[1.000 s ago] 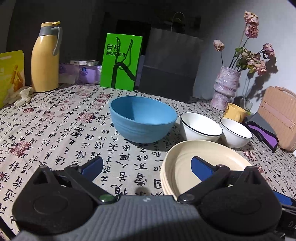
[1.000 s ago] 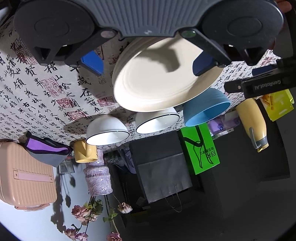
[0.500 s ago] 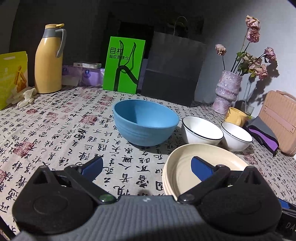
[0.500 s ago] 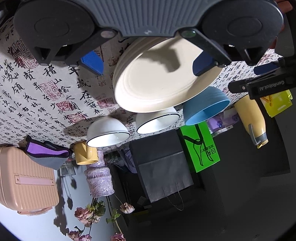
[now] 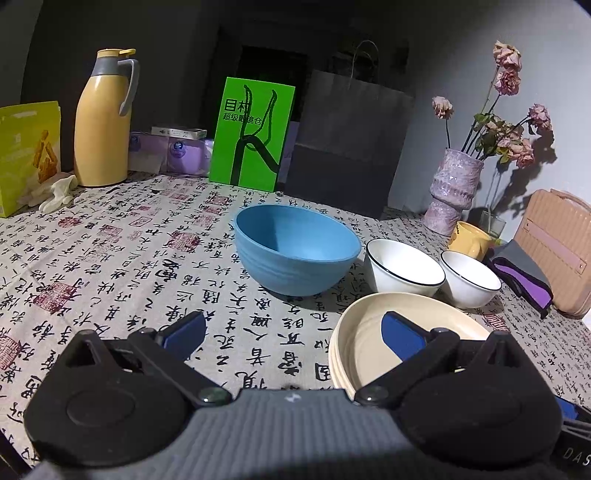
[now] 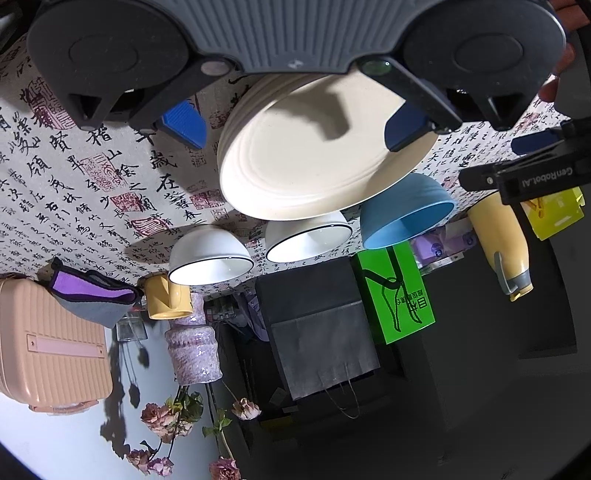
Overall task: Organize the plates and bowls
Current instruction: 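Move both open tools to the rim of the blue bowl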
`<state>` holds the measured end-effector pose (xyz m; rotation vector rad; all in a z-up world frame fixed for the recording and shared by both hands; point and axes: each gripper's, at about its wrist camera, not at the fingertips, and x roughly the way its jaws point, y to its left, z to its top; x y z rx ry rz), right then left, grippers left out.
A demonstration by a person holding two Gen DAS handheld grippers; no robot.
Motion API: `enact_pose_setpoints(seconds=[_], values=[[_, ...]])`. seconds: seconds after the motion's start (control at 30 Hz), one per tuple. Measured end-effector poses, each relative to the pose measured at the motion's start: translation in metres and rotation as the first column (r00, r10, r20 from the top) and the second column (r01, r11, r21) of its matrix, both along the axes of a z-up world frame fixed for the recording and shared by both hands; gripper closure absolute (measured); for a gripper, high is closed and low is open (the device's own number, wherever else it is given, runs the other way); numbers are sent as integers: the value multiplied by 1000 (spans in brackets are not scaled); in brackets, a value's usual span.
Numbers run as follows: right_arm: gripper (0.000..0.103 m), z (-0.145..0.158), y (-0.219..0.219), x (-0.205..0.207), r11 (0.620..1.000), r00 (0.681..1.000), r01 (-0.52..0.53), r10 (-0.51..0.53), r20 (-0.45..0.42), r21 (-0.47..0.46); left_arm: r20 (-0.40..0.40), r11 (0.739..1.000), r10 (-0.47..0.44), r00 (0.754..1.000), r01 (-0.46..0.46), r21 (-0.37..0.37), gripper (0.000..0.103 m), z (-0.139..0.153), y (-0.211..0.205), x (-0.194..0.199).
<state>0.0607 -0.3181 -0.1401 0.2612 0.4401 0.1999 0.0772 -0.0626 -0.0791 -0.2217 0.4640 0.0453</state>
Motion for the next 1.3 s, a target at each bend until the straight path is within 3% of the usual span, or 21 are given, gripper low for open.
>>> enact_pose_setpoints(seconds=[0.33, 0.63, 1.3], values=[[0, 20, 17, -12, 999, 1000, 9, -9, 18, -35, 34, 999, -29, 999, 29, -12, 0, 20, 19, -13], [0, 44, 32, -8, 999, 1000, -14, 15, 22, -44, 62, 1000, -3, 998, 3, 5, 0, 47, 39, -14], [0, 79, 60, 68, 997, 996, -77, 76, -54, -22, 46, 1000, -13, 999, 12, 7, 0, 78, 80, 34]])
